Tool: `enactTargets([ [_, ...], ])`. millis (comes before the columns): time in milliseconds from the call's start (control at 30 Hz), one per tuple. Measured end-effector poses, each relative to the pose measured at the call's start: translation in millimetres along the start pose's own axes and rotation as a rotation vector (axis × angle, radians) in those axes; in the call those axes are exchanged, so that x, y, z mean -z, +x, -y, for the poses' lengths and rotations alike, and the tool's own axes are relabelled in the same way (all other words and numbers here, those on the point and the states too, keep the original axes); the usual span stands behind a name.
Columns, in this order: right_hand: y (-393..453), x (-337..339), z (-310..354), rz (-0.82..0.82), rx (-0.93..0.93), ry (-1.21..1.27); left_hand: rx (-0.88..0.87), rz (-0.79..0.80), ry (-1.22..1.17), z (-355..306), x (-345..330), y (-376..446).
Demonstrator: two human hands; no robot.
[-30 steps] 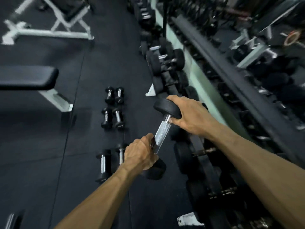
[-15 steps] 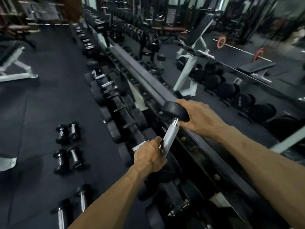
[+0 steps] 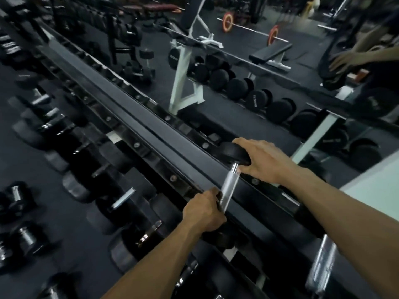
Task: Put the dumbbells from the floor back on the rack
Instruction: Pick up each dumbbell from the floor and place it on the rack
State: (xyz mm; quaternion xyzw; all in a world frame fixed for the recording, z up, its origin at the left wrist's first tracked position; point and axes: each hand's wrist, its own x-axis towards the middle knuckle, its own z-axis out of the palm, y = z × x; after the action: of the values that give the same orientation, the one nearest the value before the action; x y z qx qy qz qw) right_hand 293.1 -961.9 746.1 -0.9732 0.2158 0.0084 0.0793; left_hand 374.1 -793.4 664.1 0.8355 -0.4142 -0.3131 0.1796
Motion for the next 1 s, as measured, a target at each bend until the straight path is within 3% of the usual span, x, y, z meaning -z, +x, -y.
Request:
enactTargets([
  [333, -3.2, -46.7, -58.9, 0.094, -0.141, 0.183, 0.017, 0.150, 0.053, -13.1, -33.7, 39.3],
  [667, -6.7, -50.9, -73.3, 0.124, -0.167, 0.239, 0.018, 0.098, 0.067, -20.8, -37.2, 41.5],
  [1000, -1.8, -42.6, -63.6, 0.173, -0.173, 0.091, -0.028, 0.059, -0.006, -18.0, -31.5, 35.1],
])
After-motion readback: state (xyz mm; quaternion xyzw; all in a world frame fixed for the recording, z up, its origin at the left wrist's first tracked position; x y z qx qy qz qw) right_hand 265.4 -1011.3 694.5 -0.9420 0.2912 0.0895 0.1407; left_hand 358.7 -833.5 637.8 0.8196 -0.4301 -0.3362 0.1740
